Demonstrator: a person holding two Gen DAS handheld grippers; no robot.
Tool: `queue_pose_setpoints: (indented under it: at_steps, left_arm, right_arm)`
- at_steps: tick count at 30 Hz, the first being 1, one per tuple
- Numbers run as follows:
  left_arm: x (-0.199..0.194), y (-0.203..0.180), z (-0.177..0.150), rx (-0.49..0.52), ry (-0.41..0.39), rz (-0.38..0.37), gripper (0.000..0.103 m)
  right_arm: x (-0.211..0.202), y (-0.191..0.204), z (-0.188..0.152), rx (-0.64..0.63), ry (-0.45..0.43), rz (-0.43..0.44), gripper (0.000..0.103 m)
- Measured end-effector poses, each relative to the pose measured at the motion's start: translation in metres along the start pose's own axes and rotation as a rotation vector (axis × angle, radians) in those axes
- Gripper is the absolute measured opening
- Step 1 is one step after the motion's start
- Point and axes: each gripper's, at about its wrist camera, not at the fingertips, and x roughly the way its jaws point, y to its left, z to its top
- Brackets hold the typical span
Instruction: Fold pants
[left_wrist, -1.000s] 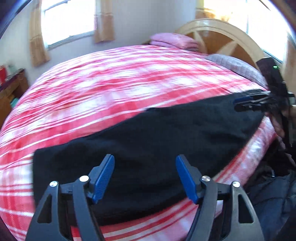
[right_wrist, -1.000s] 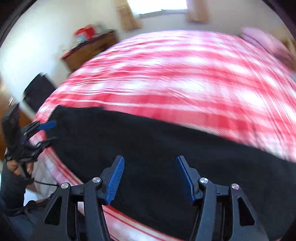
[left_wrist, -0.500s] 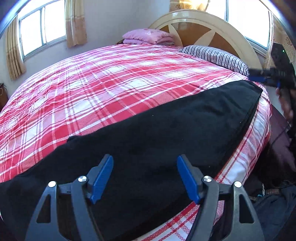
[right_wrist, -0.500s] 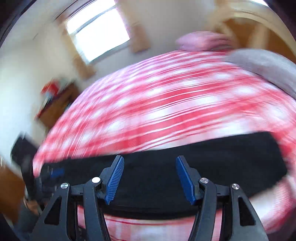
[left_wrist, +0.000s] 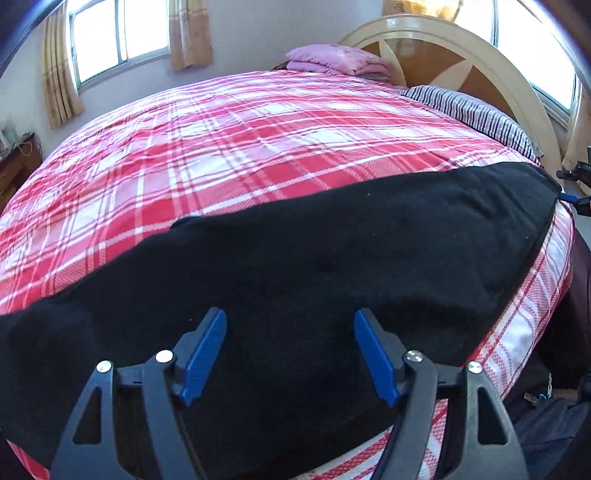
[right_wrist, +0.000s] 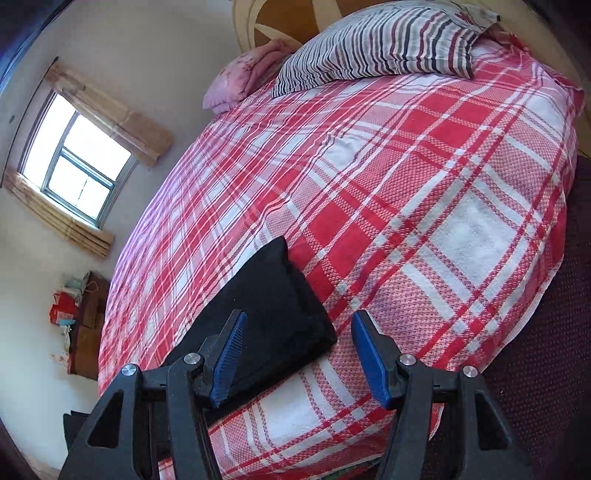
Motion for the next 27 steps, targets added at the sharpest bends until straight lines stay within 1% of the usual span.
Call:
queue_pose_setpoints:
  at_steps: [3, 4, 6, 7, 9, 11, 13, 15, 16, 18, 20, 27]
  left_arm:
    - [0.001, -0.002, 0.0, 0.0, -0.004, -0.002, 0.078]
    - [0.001, -0.003, -0.001, 0.006, -0.004, 0.001, 0.078]
    - [0.001, -0.003, -0.001, 0.008, -0.003, 0.002, 0.078]
    - [0.0, -0.002, -0.001, 0.005, -0.002, -0.001, 0.078]
    - [0.0, -0.002, -0.001, 0.0, -0.003, -0.007, 0.078]
    - [0.001, -0.001, -0.002, -0.005, -0.004, -0.01, 0.079]
    - [0.001, -0.003, -0.002, -0.001, -0.005, -0.01, 0.081]
    - [0.001, -0.003, -0.002, 0.004, -0.005, -0.006, 0.081]
    - [0.001, -0.003, -0.003, 0.003, -0.006, -0.008, 0.081]
    - [0.001, -0.003, -0.003, 0.003, -0.007, -0.01, 0.081]
    - [0.001, -0.003, -0.003, 0.004, -0.008, -0.01, 0.081]
    - [0.001, -0.003, -0.003, 0.0, -0.006, -0.01, 0.081]
  right_arm:
    - [0.006, -0.008, -0.004, 0.01, 0.037, 0.042, 0.06]
    - [0.012, -0.004, -0.005, 0.004, 0.047, 0.037, 0.06]
    - [0.014, 0.002, -0.007, -0.023, 0.035, 0.006, 0.059]
    - [0.013, 0.003, -0.009, -0.021, 0.034, 0.004, 0.059]
    - [0.014, -0.003, -0.008, -0.003, 0.027, 0.001, 0.053]
    - [0.015, -0.008, -0.009, 0.02, 0.003, 0.04, 0.052]
    - [0.017, -0.015, -0.009, 0.05, -0.023, 0.079, 0.043]
    - [0.024, -0.019, -0.009, 0.064, -0.025, 0.105, 0.023]
    - [0.024, -0.023, -0.01, 0.076, -0.028, 0.117, 0.021]
    - [0.023, -0.024, -0.009, 0.084, -0.04, 0.136, 0.018]
    - [0.019, -0.024, -0.01, 0.086, -0.058, 0.152, 0.017]
    - [0.004, -0.004, -0.016, 0.007, -0.125, 0.122, 0.016]
